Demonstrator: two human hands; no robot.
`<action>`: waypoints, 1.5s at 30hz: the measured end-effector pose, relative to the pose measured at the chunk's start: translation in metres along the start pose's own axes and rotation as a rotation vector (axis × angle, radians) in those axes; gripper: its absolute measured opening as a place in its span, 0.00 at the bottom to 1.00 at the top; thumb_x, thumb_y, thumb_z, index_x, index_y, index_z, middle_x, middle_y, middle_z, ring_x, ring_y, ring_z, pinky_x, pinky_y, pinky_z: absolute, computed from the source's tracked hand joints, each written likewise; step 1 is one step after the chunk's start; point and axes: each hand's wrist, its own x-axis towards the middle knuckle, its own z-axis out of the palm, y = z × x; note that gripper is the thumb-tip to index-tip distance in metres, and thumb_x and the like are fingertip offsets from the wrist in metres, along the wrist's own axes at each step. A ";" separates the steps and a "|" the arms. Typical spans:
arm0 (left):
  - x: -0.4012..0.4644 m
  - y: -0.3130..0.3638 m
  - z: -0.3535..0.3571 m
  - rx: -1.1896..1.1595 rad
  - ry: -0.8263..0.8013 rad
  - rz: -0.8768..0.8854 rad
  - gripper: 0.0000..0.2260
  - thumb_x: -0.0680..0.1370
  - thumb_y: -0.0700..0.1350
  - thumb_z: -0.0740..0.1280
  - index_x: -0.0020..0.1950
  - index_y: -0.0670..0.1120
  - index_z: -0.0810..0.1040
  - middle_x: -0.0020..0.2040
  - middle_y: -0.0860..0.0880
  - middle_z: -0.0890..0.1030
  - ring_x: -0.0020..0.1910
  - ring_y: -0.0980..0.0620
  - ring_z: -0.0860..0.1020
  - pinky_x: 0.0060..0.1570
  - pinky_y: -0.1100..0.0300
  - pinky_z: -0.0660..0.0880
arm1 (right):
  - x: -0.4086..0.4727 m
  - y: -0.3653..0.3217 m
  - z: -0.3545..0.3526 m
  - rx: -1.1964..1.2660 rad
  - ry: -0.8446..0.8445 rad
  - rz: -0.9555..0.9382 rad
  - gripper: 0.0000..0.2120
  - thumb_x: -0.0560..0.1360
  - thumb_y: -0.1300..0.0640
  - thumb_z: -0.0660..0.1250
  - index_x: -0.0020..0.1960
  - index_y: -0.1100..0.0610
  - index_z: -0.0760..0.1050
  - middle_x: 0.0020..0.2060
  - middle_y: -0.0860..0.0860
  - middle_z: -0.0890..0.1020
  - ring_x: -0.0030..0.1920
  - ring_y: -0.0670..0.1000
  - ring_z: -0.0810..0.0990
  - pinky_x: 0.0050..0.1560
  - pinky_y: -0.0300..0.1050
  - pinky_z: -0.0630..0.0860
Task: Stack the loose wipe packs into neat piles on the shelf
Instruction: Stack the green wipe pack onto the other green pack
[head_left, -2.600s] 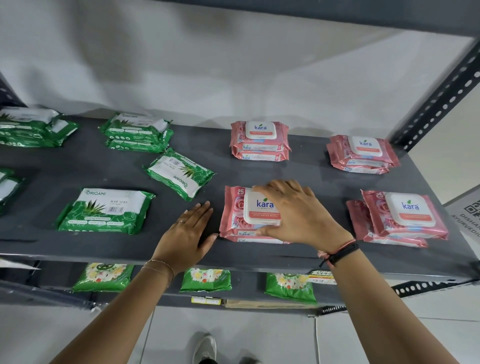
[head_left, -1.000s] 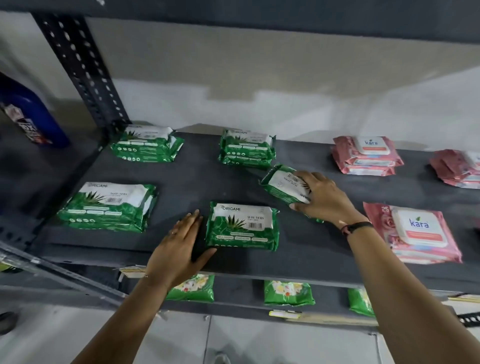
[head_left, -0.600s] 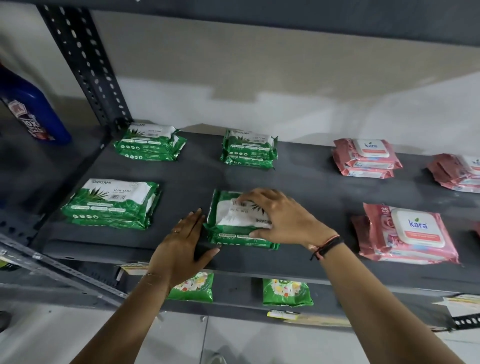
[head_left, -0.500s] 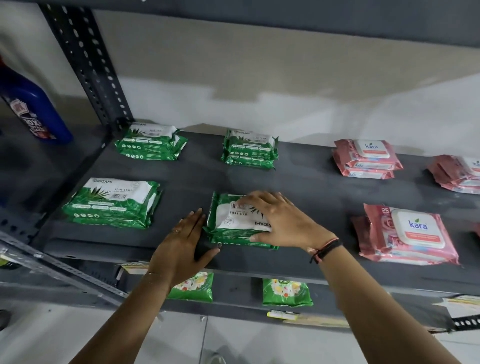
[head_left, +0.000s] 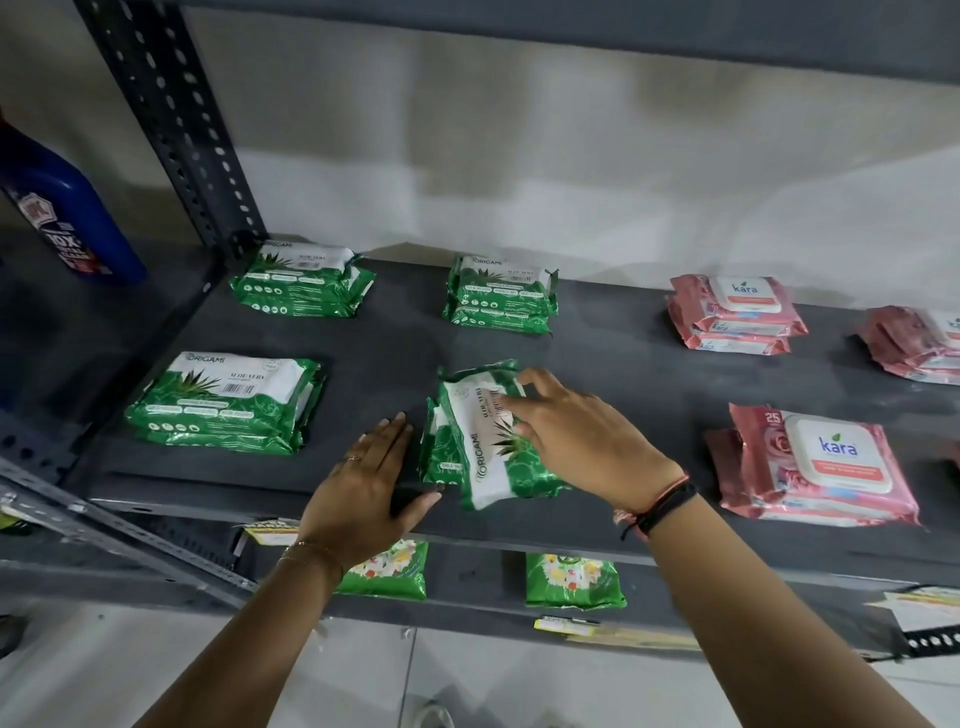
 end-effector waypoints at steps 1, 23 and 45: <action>0.000 0.000 0.000 0.002 -0.002 0.004 0.41 0.72 0.69 0.44 0.67 0.36 0.63 0.69 0.38 0.66 0.67 0.41 0.64 0.64 0.46 0.62 | 0.000 0.001 -0.002 -0.039 0.015 -0.026 0.27 0.73 0.70 0.58 0.68 0.52 0.61 0.70 0.57 0.62 0.59 0.59 0.74 0.60 0.54 0.71; 0.001 -0.004 0.002 -0.026 -0.035 0.000 0.39 0.73 0.67 0.45 0.67 0.36 0.63 0.67 0.35 0.68 0.66 0.37 0.65 0.63 0.41 0.63 | 0.013 0.001 0.008 -0.164 -0.098 -0.135 0.44 0.68 0.46 0.69 0.72 0.52 0.45 0.73 0.55 0.54 0.73 0.55 0.53 0.72 0.62 0.45; 0.000 -0.001 0.001 -0.008 -0.001 0.014 0.38 0.73 0.68 0.45 0.69 0.38 0.61 0.68 0.38 0.67 0.67 0.40 0.64 0.62 0.46 0.60 | 0.009 0.009 0.015 -0.034 0.012 -0.056 0.41 0.67 0.41 0.68 0.71 0.49 0.50 0.65 0.51 0.70 0.64 0.56 0.68 0.64 0.54 0.64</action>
